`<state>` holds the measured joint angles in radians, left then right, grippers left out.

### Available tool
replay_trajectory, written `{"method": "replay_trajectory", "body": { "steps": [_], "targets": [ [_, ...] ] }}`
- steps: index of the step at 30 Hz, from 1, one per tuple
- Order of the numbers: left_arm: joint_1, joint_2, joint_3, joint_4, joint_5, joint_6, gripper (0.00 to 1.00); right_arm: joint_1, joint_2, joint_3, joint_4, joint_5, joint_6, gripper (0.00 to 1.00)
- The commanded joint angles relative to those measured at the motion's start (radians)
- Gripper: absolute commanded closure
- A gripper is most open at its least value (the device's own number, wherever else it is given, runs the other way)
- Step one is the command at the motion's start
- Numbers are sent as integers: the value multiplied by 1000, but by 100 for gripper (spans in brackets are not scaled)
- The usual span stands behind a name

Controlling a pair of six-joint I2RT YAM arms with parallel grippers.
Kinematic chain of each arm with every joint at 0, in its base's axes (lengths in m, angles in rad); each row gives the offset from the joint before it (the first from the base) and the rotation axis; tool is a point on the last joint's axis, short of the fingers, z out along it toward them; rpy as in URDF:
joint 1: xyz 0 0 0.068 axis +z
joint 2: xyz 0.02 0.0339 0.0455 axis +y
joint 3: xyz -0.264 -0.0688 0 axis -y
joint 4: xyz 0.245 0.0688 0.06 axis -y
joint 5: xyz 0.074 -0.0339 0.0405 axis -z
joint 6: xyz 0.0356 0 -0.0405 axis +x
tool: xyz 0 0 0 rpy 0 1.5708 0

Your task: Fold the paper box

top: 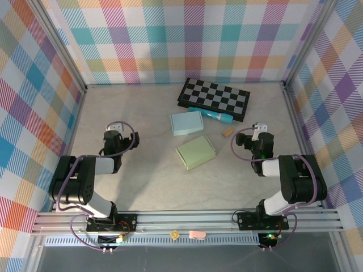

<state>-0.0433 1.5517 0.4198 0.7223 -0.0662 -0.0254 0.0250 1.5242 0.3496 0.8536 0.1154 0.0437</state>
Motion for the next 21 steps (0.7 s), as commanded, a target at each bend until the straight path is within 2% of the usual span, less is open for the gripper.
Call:
{"method": "replay_trajectory", "body": {
  "steps": [1, 21],
  "targets": [
    [16, 21, -32, 173, 21, 22, 0, -6, 3, 23, 38, 26, 16, 1],
    [13, 28, -18, 158, 7, 23, 0, 1, 5, 37, 13, 38, 10, 1]
  ]
}}
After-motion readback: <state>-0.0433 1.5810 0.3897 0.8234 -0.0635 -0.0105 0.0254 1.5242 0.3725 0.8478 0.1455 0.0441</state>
